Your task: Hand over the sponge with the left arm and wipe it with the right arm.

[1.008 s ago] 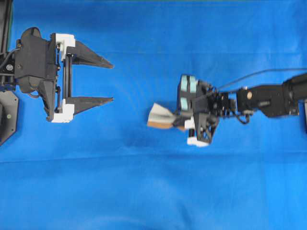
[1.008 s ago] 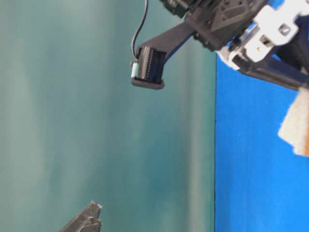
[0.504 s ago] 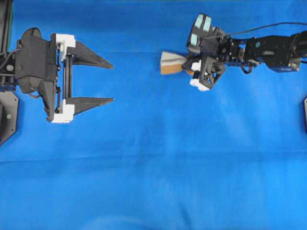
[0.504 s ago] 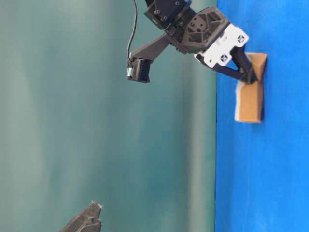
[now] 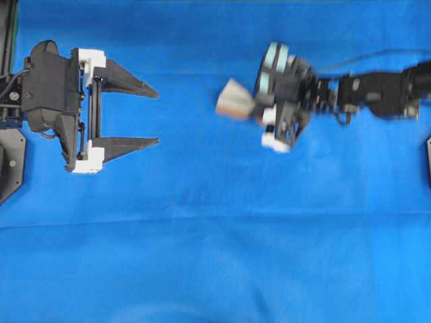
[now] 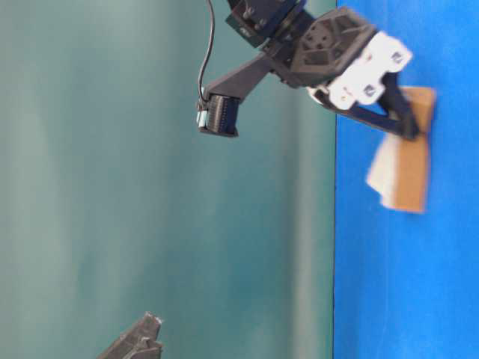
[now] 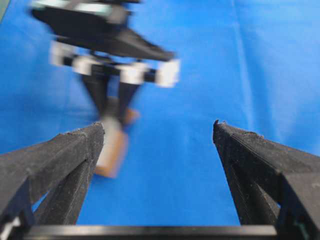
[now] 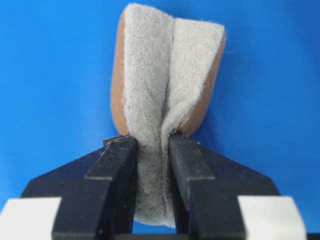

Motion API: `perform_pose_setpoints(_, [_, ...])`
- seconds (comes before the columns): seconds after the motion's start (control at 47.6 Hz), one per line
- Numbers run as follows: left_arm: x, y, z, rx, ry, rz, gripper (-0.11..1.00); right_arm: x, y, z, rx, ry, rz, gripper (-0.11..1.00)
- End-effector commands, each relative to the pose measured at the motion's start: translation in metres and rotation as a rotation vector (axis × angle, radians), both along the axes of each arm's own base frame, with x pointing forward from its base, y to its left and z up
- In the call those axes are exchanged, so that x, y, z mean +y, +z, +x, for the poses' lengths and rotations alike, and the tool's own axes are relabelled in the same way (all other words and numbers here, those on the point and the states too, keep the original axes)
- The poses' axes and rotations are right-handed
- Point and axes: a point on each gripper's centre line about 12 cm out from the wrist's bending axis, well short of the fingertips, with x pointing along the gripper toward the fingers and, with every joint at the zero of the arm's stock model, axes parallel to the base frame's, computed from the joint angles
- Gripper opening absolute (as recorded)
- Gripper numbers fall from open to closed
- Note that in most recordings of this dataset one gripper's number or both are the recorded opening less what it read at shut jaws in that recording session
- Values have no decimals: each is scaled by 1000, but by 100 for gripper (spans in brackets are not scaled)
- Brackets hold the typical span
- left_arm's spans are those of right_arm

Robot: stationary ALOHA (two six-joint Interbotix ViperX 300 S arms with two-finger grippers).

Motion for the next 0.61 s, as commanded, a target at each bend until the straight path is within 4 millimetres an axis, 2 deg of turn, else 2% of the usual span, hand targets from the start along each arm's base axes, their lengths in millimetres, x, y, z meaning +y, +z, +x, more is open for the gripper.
perform_pose_setpoints(0.0, [0, 6, 1, -22, 0, -2, 88, 39, 9, 9, -31, 82, 16, 25])
perform_pose_setpoints(0.147, [0, 6, 1, -23, 0, -2, 88, 84, 11, 13, -42, 158, 57, 25])
perform_pose_setpoints(0.294, [0, 6, 1, -23, 0, -2, 88, 115, 14, 13, -46, 208, 85, 25])
perform_pose_setpoints(0.462, [0, 6, 1, -23, 0, -2, 88, 118, 13, 13, -35, 209, 89, 25])
perform_pose_setpoints(0.588, [0, 6, 1, -22, 0, -2, 88, 103, 12, 14, -26, 179, 80, 25])
